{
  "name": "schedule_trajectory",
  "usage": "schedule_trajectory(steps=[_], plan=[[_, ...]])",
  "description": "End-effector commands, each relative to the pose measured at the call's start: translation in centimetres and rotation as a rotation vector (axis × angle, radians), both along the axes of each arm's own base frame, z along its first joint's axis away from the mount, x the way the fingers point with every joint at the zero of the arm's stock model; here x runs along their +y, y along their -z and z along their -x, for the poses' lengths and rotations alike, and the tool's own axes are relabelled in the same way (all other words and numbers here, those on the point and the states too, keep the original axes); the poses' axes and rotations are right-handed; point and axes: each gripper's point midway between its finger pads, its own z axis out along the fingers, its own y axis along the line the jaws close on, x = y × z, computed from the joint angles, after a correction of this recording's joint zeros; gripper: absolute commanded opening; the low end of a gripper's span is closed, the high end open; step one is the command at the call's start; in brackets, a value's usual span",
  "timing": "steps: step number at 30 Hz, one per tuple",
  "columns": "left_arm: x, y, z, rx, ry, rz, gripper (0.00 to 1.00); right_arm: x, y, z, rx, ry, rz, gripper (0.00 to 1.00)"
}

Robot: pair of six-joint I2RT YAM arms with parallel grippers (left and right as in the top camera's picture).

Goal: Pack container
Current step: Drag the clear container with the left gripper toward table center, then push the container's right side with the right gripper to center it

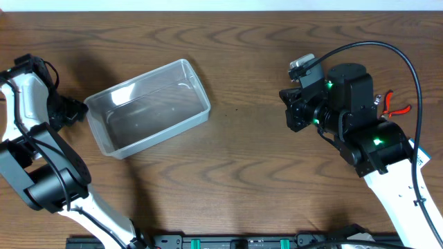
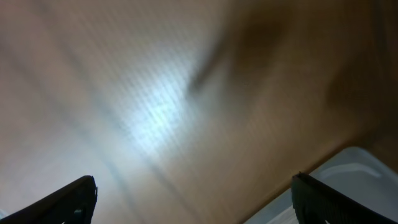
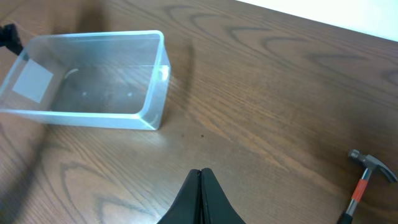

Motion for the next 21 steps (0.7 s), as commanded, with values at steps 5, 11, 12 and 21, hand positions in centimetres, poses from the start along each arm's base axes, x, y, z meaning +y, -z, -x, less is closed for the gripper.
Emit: schedule_trajectory(steps=[5, 11, 12, 21], plan=[[-3.6, 0.7, -4.2, -0.183, 0.221, 0.2, 0.92, 0.5, -1.4, -0.6, -0.066, -0.02, -0.005, 0.03], [-5.6, 0.3, -6.8, -0.287, 0.317, 0.249, 0.92, 0.6, -2.7, -2.1, -0.141, 0.0, -0.019, 0.05], [-6.0, 0.3, -7.1, -0.294, 0.33, 0.253, 0.92, 0.8, -2.7, -2.4, -0.144, 0.0, -0.022, 0.05], [-12.0, 0.2, -9.0, -0.282, 0.492, 0.275, 0.91, 7.0, -3.4, -2.4, -0.11, -0.234, -0.25, 0.01]])
